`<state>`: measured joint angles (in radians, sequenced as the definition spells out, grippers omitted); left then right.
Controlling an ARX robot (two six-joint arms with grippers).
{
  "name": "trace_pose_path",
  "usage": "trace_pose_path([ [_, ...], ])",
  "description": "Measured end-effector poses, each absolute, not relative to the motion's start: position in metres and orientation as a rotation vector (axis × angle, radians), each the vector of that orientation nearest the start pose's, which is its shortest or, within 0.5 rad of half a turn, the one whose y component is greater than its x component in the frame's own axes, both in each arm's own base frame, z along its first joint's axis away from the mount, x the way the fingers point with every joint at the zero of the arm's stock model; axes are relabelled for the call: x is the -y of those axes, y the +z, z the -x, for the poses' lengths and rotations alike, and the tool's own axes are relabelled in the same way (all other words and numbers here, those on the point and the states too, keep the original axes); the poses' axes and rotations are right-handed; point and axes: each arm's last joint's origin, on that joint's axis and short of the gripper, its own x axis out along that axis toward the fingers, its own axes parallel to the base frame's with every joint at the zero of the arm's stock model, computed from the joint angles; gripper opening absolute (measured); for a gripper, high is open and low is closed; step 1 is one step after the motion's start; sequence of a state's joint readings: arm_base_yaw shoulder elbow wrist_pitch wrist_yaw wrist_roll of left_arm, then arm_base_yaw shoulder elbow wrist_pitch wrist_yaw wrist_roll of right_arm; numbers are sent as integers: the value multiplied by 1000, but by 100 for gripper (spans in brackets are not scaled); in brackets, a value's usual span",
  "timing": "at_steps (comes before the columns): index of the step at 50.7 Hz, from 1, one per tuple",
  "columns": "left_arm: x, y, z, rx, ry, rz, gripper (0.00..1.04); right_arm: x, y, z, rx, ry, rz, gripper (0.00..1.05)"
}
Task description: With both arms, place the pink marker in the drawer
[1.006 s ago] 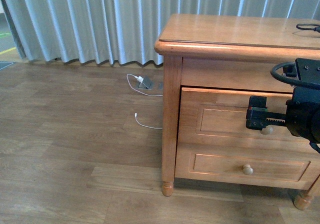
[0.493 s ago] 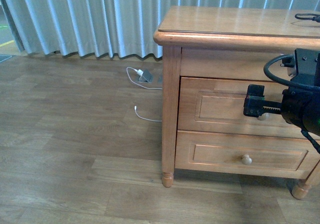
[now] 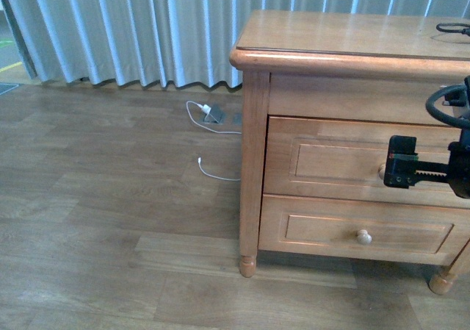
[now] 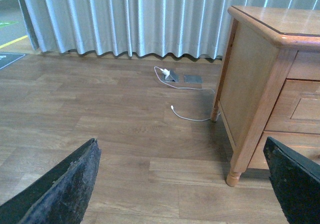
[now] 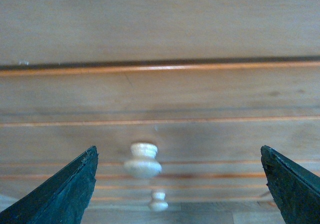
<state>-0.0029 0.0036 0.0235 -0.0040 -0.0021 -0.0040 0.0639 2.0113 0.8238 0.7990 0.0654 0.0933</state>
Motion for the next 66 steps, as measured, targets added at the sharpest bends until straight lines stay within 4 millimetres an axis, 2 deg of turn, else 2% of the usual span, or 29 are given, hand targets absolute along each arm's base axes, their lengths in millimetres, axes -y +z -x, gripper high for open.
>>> trace_pose_path([
  [16, 0, 171, -96, 16, -1, 4, 99, -14, 144, -295, -401, 45, -82, 96],
  [29, 0, 171, -96, 16, -1, 4, 99, -4, 175, -223, -407, 82, -76, 96],
  [37, 0, 171, -96, 16, -1, 4, 99, -2, 188, -184, -393, 111, -85, 96],
  [45, 0, 171, -96, 16, -1, 4, 99, 2, 190, -152, -363, 102, -87, 96],
  [50, 0, 171, -96, 16, -1, 4, 99, 7, 189, -142, -354, 83, -99, 96],
  [63, 0, 171, -96, 16, -1, 4, 99, 8, 190, -141, -347, 78, -101, 96],
  [66, 0, 171, -96, 16, -1, 4, 99, 6, 187, -141, -244, 21, -54, 89],
])
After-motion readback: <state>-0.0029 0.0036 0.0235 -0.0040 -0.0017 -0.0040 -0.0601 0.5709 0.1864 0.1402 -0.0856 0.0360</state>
